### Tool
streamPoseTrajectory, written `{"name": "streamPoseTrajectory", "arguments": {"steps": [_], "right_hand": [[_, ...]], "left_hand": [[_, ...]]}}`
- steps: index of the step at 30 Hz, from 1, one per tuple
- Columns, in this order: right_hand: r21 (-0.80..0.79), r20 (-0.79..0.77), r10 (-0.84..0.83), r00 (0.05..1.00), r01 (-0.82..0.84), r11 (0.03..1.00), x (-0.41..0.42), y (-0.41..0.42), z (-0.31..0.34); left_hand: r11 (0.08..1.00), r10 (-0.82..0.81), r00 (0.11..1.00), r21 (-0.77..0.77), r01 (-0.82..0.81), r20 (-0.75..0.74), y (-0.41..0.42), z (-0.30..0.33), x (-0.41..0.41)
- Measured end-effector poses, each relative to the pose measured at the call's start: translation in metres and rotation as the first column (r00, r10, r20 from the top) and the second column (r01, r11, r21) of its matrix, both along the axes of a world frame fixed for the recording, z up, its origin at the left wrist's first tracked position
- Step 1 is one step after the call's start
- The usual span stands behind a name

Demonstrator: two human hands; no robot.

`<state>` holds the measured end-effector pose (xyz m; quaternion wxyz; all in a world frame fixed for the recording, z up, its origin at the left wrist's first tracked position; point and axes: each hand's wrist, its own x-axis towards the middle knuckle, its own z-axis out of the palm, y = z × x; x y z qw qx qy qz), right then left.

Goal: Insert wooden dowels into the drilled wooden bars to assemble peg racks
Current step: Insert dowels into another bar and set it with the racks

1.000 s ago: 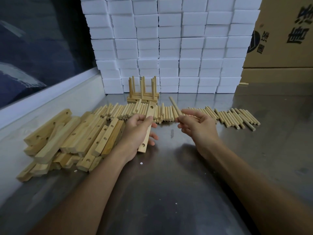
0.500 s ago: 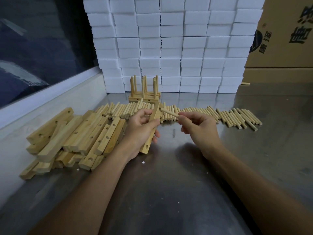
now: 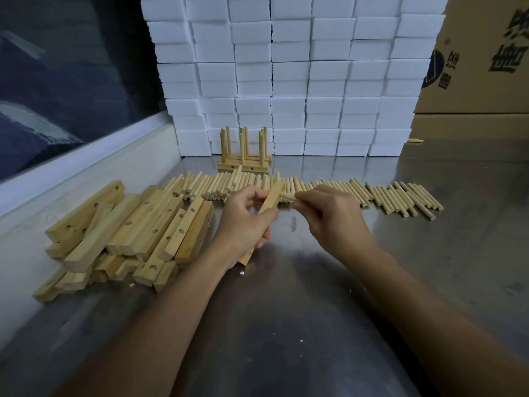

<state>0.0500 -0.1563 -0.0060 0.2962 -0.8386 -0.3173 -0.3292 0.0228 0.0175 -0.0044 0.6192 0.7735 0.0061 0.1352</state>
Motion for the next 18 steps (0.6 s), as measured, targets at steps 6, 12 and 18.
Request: {"name": "streamPoseTrajectory", "arguments": {"steps": [6, 12, 18], "right_hand": [[-0.014, 0.056, -0.046, 0.997, 0.047, 0.999, -0.001, 0.004, -0.002], [0.298, -0.464, 0.122, 0.877, 0.025, 0.954, 0.001, 0.007, -0.012], [0.512, -0.594, 0.277, 0.756, 0.09, 0.854, 0.0, 0.002, -0.012]], "left_hand": [[1.0, -0.008, 1.0, 0.01, 0.008, 0.002, 0.0, 0.006, -0.003], [0.995, -0.016, 0.999, 0.094, 0.014, 0.028, 0.001, 0.004, -0.004], [0.967, -0.033, 0.994, 0.254, 0.005, 0.107, -0.006, 0.008, -0.003]]}}
